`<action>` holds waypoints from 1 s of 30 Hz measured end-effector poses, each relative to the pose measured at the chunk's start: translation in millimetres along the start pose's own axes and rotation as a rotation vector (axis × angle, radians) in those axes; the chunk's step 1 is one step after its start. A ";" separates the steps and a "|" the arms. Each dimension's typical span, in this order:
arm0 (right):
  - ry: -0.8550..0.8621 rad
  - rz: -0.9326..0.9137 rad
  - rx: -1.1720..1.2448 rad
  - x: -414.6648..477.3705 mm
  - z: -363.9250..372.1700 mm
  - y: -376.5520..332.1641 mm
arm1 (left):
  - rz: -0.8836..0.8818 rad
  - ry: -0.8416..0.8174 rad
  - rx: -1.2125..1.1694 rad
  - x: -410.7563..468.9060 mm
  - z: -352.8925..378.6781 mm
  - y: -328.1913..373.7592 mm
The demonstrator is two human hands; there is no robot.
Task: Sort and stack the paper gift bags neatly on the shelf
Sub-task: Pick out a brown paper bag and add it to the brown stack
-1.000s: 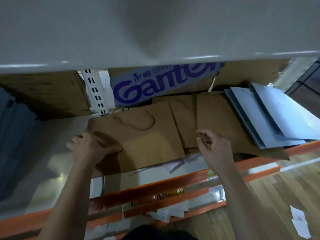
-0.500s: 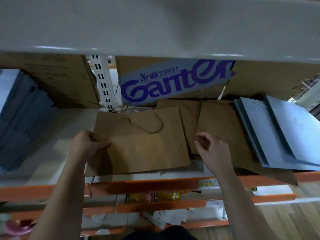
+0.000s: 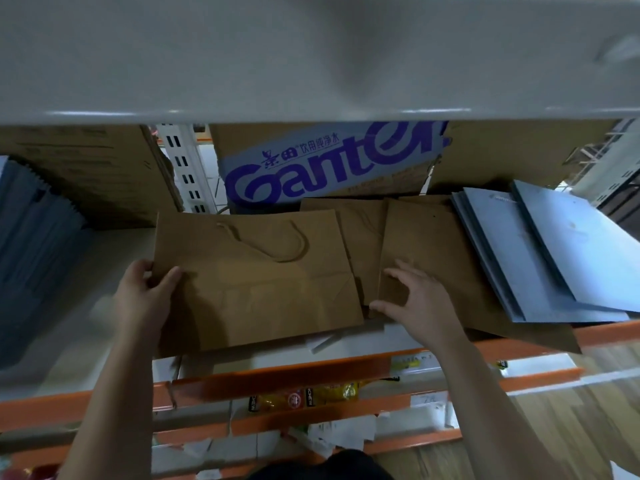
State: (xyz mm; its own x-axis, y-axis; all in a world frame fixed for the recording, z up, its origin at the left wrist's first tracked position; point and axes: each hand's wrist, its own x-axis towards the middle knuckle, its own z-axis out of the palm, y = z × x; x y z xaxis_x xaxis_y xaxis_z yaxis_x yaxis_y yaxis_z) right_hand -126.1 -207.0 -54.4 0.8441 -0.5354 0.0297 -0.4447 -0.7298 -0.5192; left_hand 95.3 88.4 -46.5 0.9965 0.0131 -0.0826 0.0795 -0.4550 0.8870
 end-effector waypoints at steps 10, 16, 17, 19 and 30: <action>0.376 -0.218 -0.009 3.2 28.1 -19.1 | -0.025 0.034 -0.050 3.4 1.1 -0.8; 0.333 -0.321 0.094 7.7 37.9 -49.7 | -0.047 0.050 0.003 6.8 -8.5 -4.8; 0.311 -0.347 0.106 8.2 42.5 -57.7 | -0.052 0.049 0.010 7.2 -11.0 -5.8; 0.280 -0.411 0.109 8.7 52.0 -75.2 | -0.049 0.054 0.030 7.7 -15.8 -8.0; 0.008 -0.712 0.074 -1.6 108.0 -153.1 | -0.054 0.074 0.077 12.6 -29.5 -22.7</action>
State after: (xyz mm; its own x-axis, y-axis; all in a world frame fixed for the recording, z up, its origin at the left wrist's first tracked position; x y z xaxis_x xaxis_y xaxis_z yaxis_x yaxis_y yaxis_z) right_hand -27.0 -48.6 -67.2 0.9196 0.0568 0.3887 0.2350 -0.8724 -0.4285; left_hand 106.8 125.2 -54.2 0.9903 0.1040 -0.0925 0.1333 -0.5188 0.8444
